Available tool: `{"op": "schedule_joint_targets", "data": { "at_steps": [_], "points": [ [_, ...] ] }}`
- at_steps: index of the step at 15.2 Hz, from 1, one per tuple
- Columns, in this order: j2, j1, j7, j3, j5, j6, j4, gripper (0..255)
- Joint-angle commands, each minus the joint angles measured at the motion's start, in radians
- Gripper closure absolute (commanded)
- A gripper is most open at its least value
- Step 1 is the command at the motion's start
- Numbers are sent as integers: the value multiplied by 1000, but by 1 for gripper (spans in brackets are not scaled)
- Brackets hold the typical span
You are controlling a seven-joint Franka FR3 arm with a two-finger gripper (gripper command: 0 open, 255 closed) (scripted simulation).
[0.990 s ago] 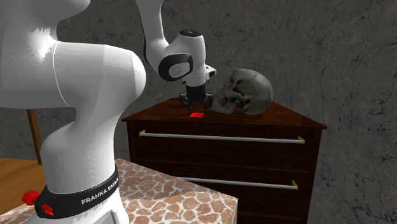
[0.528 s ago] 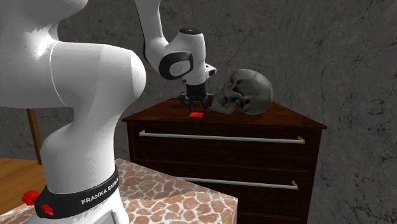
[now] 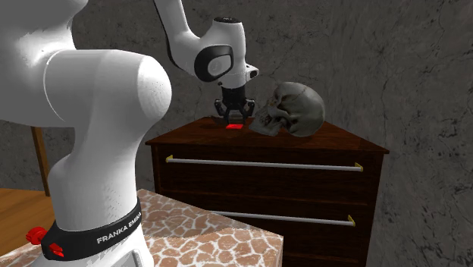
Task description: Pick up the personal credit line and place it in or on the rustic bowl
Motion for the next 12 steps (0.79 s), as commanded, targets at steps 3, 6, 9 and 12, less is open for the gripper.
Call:
{"op": "schedule_joint_targets", "data": {
  "at_steps": [3, 6, 9, 12],
  "points": [
    [-44, -92, 65, 83, -61, -70, 15, 255],
    [-76, -137, 100, 122, -95, -121, 30, 255],
    [-105, -171, 130, 153, -122, -171, 47, 255],
    [-132, -197, 155, 176, -144, -221, 68, 255]
  ]
}}
